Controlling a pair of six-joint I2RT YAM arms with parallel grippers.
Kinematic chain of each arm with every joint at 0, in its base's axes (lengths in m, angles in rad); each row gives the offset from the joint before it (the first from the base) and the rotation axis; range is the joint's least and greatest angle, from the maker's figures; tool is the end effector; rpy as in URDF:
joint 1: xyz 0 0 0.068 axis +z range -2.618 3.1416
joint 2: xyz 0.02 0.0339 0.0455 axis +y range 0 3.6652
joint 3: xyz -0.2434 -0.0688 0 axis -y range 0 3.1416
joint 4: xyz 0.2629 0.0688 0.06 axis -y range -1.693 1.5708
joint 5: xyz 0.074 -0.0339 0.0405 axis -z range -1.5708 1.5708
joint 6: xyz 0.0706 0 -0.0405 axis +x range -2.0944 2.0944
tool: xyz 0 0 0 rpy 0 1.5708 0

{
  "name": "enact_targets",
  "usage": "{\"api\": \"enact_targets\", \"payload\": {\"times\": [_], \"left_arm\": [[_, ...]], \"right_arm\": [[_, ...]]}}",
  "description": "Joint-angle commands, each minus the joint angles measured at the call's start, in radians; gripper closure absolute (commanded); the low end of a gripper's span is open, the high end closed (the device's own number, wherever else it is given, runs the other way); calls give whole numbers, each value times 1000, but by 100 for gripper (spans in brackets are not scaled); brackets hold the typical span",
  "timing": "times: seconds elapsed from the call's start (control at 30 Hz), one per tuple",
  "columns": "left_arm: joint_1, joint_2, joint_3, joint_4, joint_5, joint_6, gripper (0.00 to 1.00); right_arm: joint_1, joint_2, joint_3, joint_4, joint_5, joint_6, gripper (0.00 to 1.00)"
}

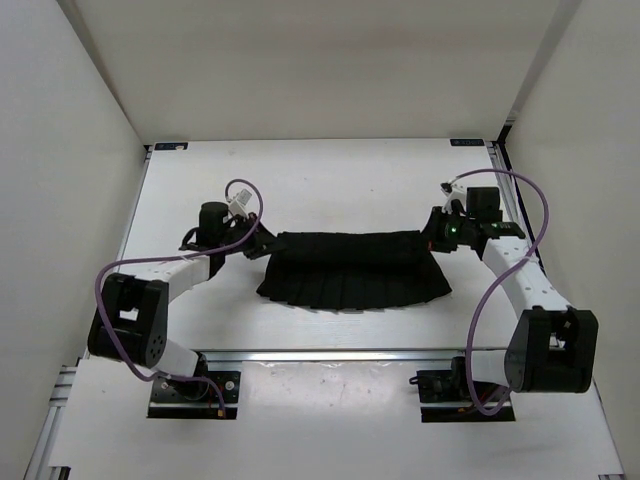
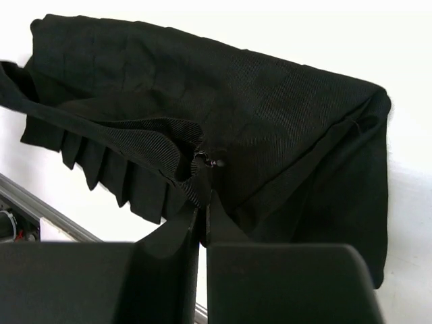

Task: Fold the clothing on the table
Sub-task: Fold the skirt

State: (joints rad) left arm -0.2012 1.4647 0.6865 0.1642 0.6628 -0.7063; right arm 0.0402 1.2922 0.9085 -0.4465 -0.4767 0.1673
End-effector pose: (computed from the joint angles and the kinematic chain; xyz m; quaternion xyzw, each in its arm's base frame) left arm 0.3142 -0.1084 0.1390 -0.0647 0.8502 -0.4504 0.2646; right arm 0.3100 0.0449 0.2038 -0.0277 0.9095 0.2553 0.3270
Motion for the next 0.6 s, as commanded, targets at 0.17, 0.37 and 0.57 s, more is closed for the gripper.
{"api": "enact_targets", "payload": {"times": [0.17,0.37,0.57], "left_arm": [[-72,-87,-109,-6,-72,47,100],[-104,-173,-194,-2,-3,8,81],[-96,-352,-209,-87,41,13,47]], "right_arm": [[-22,62,-8,-20,-7,-38,100],[-39,65,-23,-135,-5,-28,87],[-39,-66,-19,-258,9,17,53]]}}
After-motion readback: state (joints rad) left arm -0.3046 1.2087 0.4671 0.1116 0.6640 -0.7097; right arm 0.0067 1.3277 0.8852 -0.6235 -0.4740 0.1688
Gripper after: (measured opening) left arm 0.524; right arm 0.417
